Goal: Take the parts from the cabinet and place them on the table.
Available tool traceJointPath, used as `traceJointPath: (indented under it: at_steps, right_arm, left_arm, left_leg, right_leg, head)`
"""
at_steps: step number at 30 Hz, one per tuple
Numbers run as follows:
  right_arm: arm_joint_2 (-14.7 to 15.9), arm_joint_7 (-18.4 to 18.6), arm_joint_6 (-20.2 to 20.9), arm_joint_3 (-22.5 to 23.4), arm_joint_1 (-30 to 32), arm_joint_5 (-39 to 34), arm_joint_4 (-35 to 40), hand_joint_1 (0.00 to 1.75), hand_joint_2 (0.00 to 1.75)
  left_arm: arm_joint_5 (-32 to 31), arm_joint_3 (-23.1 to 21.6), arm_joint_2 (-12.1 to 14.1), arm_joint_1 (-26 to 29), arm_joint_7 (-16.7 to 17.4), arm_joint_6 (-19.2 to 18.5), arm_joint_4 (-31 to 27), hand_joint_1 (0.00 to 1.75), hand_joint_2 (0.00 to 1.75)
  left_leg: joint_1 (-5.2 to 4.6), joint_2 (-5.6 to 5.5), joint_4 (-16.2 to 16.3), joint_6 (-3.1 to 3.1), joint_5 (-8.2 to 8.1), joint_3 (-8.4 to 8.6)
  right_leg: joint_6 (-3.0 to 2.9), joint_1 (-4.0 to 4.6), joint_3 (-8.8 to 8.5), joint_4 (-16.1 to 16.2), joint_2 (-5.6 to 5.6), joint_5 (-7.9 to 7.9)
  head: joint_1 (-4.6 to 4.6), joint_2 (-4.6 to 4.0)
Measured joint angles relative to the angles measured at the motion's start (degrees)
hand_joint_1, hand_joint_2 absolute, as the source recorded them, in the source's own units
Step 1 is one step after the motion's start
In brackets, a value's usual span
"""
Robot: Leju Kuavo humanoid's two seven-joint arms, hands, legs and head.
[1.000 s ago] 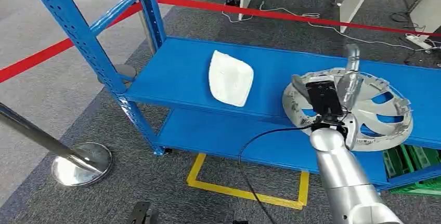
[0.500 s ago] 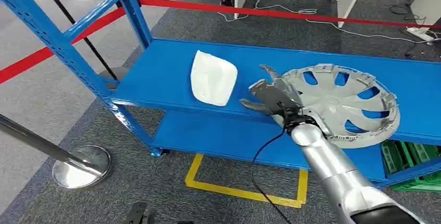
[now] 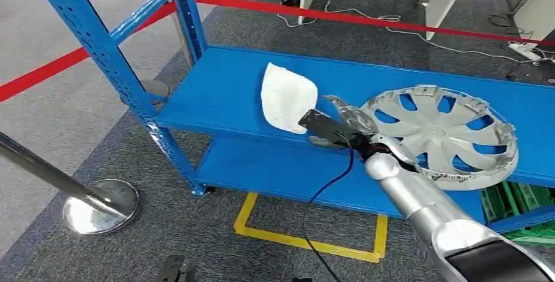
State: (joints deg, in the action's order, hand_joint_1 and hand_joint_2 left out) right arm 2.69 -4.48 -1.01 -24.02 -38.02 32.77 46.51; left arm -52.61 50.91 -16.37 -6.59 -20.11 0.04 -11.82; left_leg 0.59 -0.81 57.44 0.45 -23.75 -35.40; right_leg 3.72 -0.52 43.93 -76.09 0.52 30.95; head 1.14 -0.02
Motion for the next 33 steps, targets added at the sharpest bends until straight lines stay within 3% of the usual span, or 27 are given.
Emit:
traceJointPath:
  at_steps: [1, 3, 4, 5, 7, 9, 10, 13, 14, 15, 16, 18, 19, 20, 23, 25, 26, 28, 29, 30, 31, 33]
  right_arm:
    - [0.1, 0.5, 0.0, -0.3, -0.1, 0.5, -0.4, 0.0, 1.75]
    - [0.4, 1.4, -0.3, -0.7, -1.0, 1.5, -1.5, 0.0, 1.75]
    - [0.4, 1.8, -0.8, -0.9, -1.6, 1.9, -2.3, 0.0, 1.75]
    - [0.4, 2.0, -1.1, -1.1, -1.9, 2.3, -2.8, 0.0, 1.75]
    - [0.5, 2.5, -1.6, -1.5, -1.8, 3.0, -3.9, 0.0, 1.75]
    - [0.7, 3.2, -2.3, -1.5, -2.1, 3.8, -4.7, 0.0, 1.75]
    - [0.7, 3.6, -3.0, -1.6, -2.4, 4.2, -5.0, 0.0, 1.75]
    - [0.8, 4.7, -4.2, -1.7, -2.7, 5.2, -6.2, 0.0, 1.75]
    - [0.8, 4.8, -4.3, -1.9, -2.6, 5.3, -6.5, 0.0, 1.75]
    - [0.8, 4.9, -4.3, -1.9, -2.6, 5.4, -6.8, 0.0, 1.75]
    - [0.8, 4.9, -4.4, -2.0, -2.6, 5.4, -7.0, 0.0, 1.75]
    - [0.8, 4.9, -4.5, -2.1, -2.8, 5.5, -7.3, 0.0, 1.75]
    - [0.8, 5.0, -4.6, -2.1, -2.9, 5.6, -7.4, 0.0, 1.75]
    - [0.9, 5.4, -5.1, -2.1, -3.1, 6.1, -7.5, 0.0, 1.75]
    - [1.2, 6.7, -7.6, -1.9, -3.1, 9.1, -8.3, 0.0, 1.75]
    - [1.5, 7.0, -9.8, -1.3, -3.1, 10.8, -8.6, 0.0, 1.75]
    - [1.7, 7.4, -10.6, -0.8, -3.2, 11.6, -8.7, 0.0, 1.75]
    - [2.1, 7.9, -11.2, -0.2, -3.0, 12.9, -9.0, 0.0, 1.75]
    - [2.5, 8.0, -11.2, 0.1, -2.8, 13.3, -9.3, 0.0, 1.75]
    - [2.6, 8.3, -11.1, 0.6, -2.7, 13.8, -9.5, 0.0, 1.75]
    - [2.8, 8.7, -11.0, 1.0, -2.7, 14.4, -9.7, 0.0, 1.75]
    - [3.2, 10.0, -10.2, 1.8, -2.8, 16.2, -10.1, 0.0, 1.75]
  left_arm:
    - [0.0, 0.0, 0.0, 0.0, 0.0, 0.0, 0.0, 0.0, 0.0]
    - [0.0, 0.0, 0.0, 0.0, 0.0, 0.0, 0.0, 0.0, 0.0]
    - [0.1, 0.1, 0.1, 0.0, 0.0, 0.0, 0.0, 0.0, 0.0]
    - [0.2, 0.1, 0.1, -0.1, 0.0, 0.0, 0.0, 0.0, 0.0]
    - [0.3, 0.1, 0.1, 0.0, 0.0, 0.0, 0.0, 0.0, 0.0]
    - [0.3, 0.2, 0.1, 0.0, 0.0, 0.1, 0.0, 0.0, 0.0]
    - [0.3, 0.1, 0.1, 0.0, 0.0, 0.1, 0.0, 0.0, 0.0]
    - [0.3, 0.2, 0.1, -0.1, 0.0, 0.1, 0.0, 0.0, 0.0]
    - [0.3, 0.2, 0.2, -0.1, 0.0, 0.2, 0.0, 0.0, 0.0]
    - [0.3, 0.2, 0.2, 0.0, 0.0, 0.2, 0.0, 0.0, 0.0]
    - [0.3, 0.3, 0.2, 0.0, 0.0, 0.2, 0.0, 0.0, 0.0]
    - [0.3, 0.5, 0.2, 0.0, 0.0, 0.2, 0.0, 0.0, 0.0]
    - [0.3, 0.7, 0.2, 0.0, -0.1, 0.2, 0.0, 0.0, 0.0]
    - [0.3, 0.8, 0.1, -0.1, -0.1, 0.2, 0.0, 0.0, 0.0]
    - [0.3, 1.0, 0.1, 0.1, -0.1, 0.2, 0.0, 0.0, 0.0]
    - [0.3, 1.1, 0.0, 0.0, -0.1, 0.2, 0.0, 0.0, 0.0]
    - [0.3, 1.1, 0.0, 0.0, -0.1, 0.2, 0.0, 0.0, 0.0]
    - [0.3, 1.1, 0.0, 0.0, -0.1, 0.1, 0.0, 0.0, 0.0]
    - [0.3, 1.2, 0.0, 0.1, -0.2, 0.1, 0.0, 0.0, 0.0]
    - [0.2, 1.2, 0.0, 0.1, -0.2, 0.1, 0.0, 0.0, 0.0]
    - [0.2, 1.2, 0.0, 0.1, -0.2, 0.1, 0.0, 0.0, 0.0]
    - [0.0, 1.2, 0.0, 0.1, -0.3, 0.0, 0.0, 0.0, 0.0]
  left_leg:
    - [0.03, -0.09, 0.0, -0.05, -0.03, 0.09]
    - [0.12, -0.16, 0.2, -0.49, -0.31, 0.36]
    - [-0.28, -0.17, 0.3, -0.92, -0.43, 0.21]
    - [-0.41, -0.18, 0.6, -1.1, -0.41, 0.02]
    - [-0.24, -0.18, 0.2, -1.71, 0.0, 0.08]
    - [-0.15, -0.1, 0.3, -2.28, -0.52, 0.04]
    - [-0.22, 0.01, 2.0, -2.52, -1.78, -0.58]
    - [-0.18, 0.08, 15.1, -2.86, -7.62, -7.01]
    - [-0.21, 0.08, 18.0, -2.81, -8.22, -8.58]
    - [-0.23, 0.08, 17.9, -2.7, -7.37, -8.63]
    - [-0.24, 0.08, 15.5, -2.49, -5.32, -7.54]
    - [-0.24, 0.09, 6.0, -1.97, -0.41, -2.6]
    - [-0.24, 0.15, 2.0, -1.73, 0.55, -0.53]
    - [-0.34, 0.1, 0.1, -1.69, -0.38, 0.16]
    - [-0.48, 0.0, 0.3, -0.96, -0.16, -0.03]
    - [-0.06, 0.02, -0.2, -0.28, 0.25, 0.13]
    - [-0.06, 0.03, -0.2, -0.02, 0.23, 0.13]
    - [-0.12, 0.03, -0.2, 0.11, 0.16, 0.12]
    - [-0.14, 0.03, -0.2, 0.11, 0.15, 0.12]
    - [-0.14, 0.02, -0.1, 0.11, 0.15, 0.13]
    - [-0.13, 0.02, -0.1, 0.1, 0.15, 0.15]
    - [-0.03, 0.02, -0.1, -0.09, 0.02, 0.33]
  right_leg:
    - [-0.02, -0.03, -1.48, 3.3, -0.02, -2.2]
    - [0.1, -0.26, -6.73, 14.1, -0.21, -7.34]
    - [0.17, -0.14, -8.02, 16.0, -0.17, -6.38]
    - [-0.66, -0.18, -8.0, 16.4, 0.21, -6.76]
    - [-1.41, 0.16, -7.73, 16.1, 0.18, -6.72]
    - [-2.23, -0.2, -7.9, 16.5, 0.17, -7.01]
    - [-2.6, -0.22, -7.99, 16.5, 0.2, -6.97]
    - [-2.84, -0.13, -7.99, 16.5, 0.11, -6.92]
    - [-2.86, -0.09, -7.98, 16.5, 0.08, -6.93]
    - [-2.86, -0.07, -8.01, 16.5, 0.09, -6.93]
    - [-2.85, -0.06, -8.04, 16.5, 0.11, -6.93]
    - [-2.77, -0.08, -8.27, 16.5, 0.16, -6.89]
    - [-2.58, -0.06, -8.28, 16.5, 0.17, -6.85]
    - [-2.22, 0.4, -7.93, 16.2, 0.28, -6.76]
    - [-1.16, 0.18, -8.17, 17.2, 0.26, -7.24]
    - [-0.6, 0.11, -7.43, 16.0, 0.04, -6.15]
    - [-0.4, 0.13, -6.03, 12.7, -0.03, -4.05]
    - [-0.17, 0.12, -1.68, 3.1, -0.02, 0.22]
    - [-0.09, 0.11, 0.05, -0.4, -0.03, 1.24]
    - [-0.09, 0.11, 0.5, -0.9, -0.03, 0.69]
    - [-0.09, 0.1, -0.4, 1.2, -0.04, -0.98]
    - [-0.03, -0.07, -5.29, 11.1, -0.1, -5.94]
  head:
    - [0.04, 0.0]
    - [0.0, 0.0]
    - [0.04, 0.0]
    - [-0.08, 0.0]
    - [-0.31, 0.0]
    - [-0.22, 0.0]
    - [-0.61, 0.0]
    - [-0.94, 0.0]
    - [-0.96, 0.0]
    - [-0.96, 0.0]
    - [-0.98, 0.0]
    - [-0.98, 0.0]
    - [-0.96, 0.0]
    - [-0.98, 0.0]
    - [-0.85, 0.0]
    - [-0.79, 0.0]
    - [-0.48, 0.0]
    - [-0.46, 0.0]
    - [-0.37, 0.0]
    - [-0.37, 0.0]
    - [-0.33, 0.0]
    - [-0.35, 0.0]
